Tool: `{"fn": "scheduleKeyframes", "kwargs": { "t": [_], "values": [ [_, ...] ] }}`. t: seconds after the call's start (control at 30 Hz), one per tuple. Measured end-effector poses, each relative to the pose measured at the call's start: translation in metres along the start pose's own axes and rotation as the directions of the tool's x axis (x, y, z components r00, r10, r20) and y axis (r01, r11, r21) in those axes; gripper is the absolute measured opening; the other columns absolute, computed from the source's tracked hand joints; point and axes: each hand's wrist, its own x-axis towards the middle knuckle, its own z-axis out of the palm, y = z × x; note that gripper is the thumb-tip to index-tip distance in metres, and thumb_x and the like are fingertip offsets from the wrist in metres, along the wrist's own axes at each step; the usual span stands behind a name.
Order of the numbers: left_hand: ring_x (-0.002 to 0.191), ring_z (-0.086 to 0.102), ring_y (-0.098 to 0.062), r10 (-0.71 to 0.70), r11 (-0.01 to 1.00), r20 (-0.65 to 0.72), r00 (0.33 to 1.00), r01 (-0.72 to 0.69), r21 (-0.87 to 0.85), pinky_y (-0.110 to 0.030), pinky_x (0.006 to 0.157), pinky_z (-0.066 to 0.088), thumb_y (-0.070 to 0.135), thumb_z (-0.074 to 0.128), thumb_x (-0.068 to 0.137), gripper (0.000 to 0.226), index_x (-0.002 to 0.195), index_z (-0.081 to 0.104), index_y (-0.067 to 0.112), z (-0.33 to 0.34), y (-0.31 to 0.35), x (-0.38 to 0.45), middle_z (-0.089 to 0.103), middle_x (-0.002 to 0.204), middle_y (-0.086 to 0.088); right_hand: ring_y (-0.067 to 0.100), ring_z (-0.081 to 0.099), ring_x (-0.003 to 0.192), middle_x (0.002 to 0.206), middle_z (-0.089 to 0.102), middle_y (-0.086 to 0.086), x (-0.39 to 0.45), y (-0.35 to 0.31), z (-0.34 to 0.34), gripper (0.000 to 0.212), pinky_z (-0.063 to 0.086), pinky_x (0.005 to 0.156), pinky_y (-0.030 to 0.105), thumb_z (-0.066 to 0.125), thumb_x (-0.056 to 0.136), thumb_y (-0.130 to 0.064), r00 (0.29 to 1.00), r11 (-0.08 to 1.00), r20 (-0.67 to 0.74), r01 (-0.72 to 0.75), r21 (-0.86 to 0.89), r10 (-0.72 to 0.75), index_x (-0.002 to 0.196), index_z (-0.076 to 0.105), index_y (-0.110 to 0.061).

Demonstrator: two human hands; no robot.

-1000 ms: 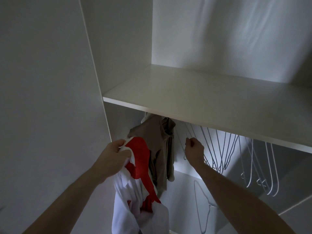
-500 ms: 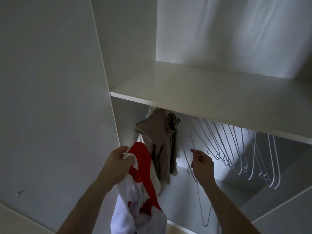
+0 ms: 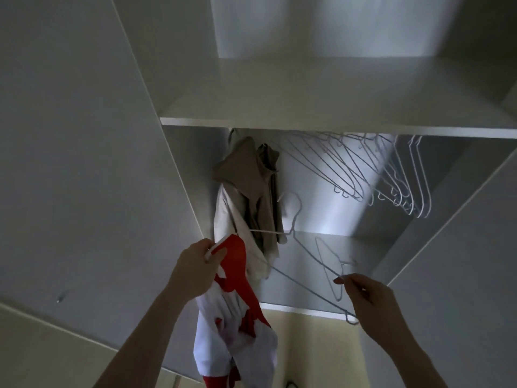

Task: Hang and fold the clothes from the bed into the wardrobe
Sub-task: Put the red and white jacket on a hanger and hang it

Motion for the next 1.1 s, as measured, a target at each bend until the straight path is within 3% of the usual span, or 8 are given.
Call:
{"fn": "scheduleKeyframes", "kwargs": {
  "t": [0.17,0.33,0.43,0.63,0.8,0.9,0.97,1.1],
  "values": [
    [0.056,0.060,-0.005,0.119,0.984,-0.003,0.993,-0.118,-0.133,-0.014,0.050,0.044,0.031,0.060,0.102,0.023,0.080,0.062,0.024,-0.010,-0.027,-0.013,0.064,0.065,-0.001,0.009,0.059,0.049,0.054,0.064,-0.005,-0.077,-0.015,-0.009,0.016,0.053,0.062,0.025,0.075,0.091,-0.037,0.992,0.994,-0.093,-0.093,-0.059,0.088,0.076,0.078,-0.041],
    [0.067,0.059,-0.006,0.167,0.966,-0.048,0.985,-0.173,-0.193,-0.014,0.056,0.040,0.030,0.059,0.101,0.022,0.081,0.063,0.022,-0.023,-0.043,-0.018,0.063,0.070,0.001,0.017,0.048,0.042,0.049,0.057,0.009,-0.149,-0.035,-0.011,0.024,0.030,0.046,0.017,0.077,0.089,-0.031,0.977,0.979,-0.180,-0.140,-0.151,0.112,0.066,0.077,-0.039],
    [0.067,0.059,-0.002,0.199,0.958,-0.059,0.978,-0.207,-0.200,-0.016,0.057,0.037,0.030,0.060,0.100,0.025,0.076,0.059,0.026,-0.030,-0.041,-0.023,0.062,0.069,0.003,0.009,0.032,0.042,0.045,0.037,-0.001,-0.186,-0.039,-0.008,0.022,0.025,0.045,0.019,0.076,0.090,-0.030,0.970,0.976,-0.207,-0.158,-0.151,0.125,0.069,0.079,-0.033],
    [0.067,0.063,-0.020,0.345,0.898,-0.002,0.939,-0.331,-0.291,-0.033,0.064,0.050,0.034,0.061,0.101,0.019,0.085,0.065,0.024,-0.038,-0.012,-0.048,0.067,0.073,-0.002,0.006,0.030,0.046,0.049,0.035,-0.003,-0.250,-0.023,-0.014,0.030,0.024,0.045,0.019,0.059,0.090,-0.065,0.960,0.955,-0.243,-0.198,-0.221,0.143,0.089,0.078,-0.042],
    [0.068,0.063,-0.017,0.490,0.809,0.008,0.872,-0.451,-0.378,-0.027,0.066,0.050,0.034,0.061,0.101,0.020,0.086,0.066,0.023,-0.057,0.032,-0.086,0.065,0.075,-0.003,0.006,0.032,0.044,0.049,0.037,-0.003,-0.273,-0.017,-0.026,0.044,0.029,0.048,0.023,0.049,0.085,-0.078,0.962,0.962,-0.241,-0.183,-0.203,0.132,0.095,0.076,-0.045],
    [0.067,0.061,-0.007,0.592,0.719,-0.021,0.806,-0.540,-0.438,-0.015,0.063,0.049,0.033,0.061,0.102,0.015,0.090,0.068,0.027,-0.073,0.070,-0.123,0.065,0.077,0.005,0.007,0.033,0.042,0.048,0.036,-0.005,-0.286,-0.021,-0.035,0.037,0.027,0.050,0.024,0.052,0.090,-0.069,0.966,0.972,-0.236,-0.151,-0.180,0.107,0.092,0.077,-0.041],
    [0.069,0.062,-0.005,0.640,0.661,-0.036,0.768,-0.574,-0.484,-0.014,0.065,0.049,0.030,0.061,0.103,0.013,0.093,0.070,0.027,-0.080,0.095,-0.149,0.066,0.077,0.010,0.008,0.032,0.044,0.048,0.036,-0.006,-0.294,-0.025,-0.037,0.026,0.027,0.048,0.025,0.059,0.098,-0.047,0.968,0.989,-0.240,-0.105,-0.101,0.079,0.085,0.076,-0.032],
    [0.068,0.064,-0.010,0.700,0.557,-0.017,0.714,-0.561,-0.612,-0.019,0.063,0.053,0.027,0.062,0.102,0.016,0.089,0.072,0.029,-0.086,0.140,-0.204,0.066,0.076,0.005,0.006,0.053,0.057,0.077,0.068,-0.014,-0.314,-0.027,-0.041,0.033,0.042,0.056,0.020,0.045,0.106,-0.007,0.979,0.993,-0.200,0.006,-0.121,-0.030,0.093,0.065,-0.029]
  ]
}}
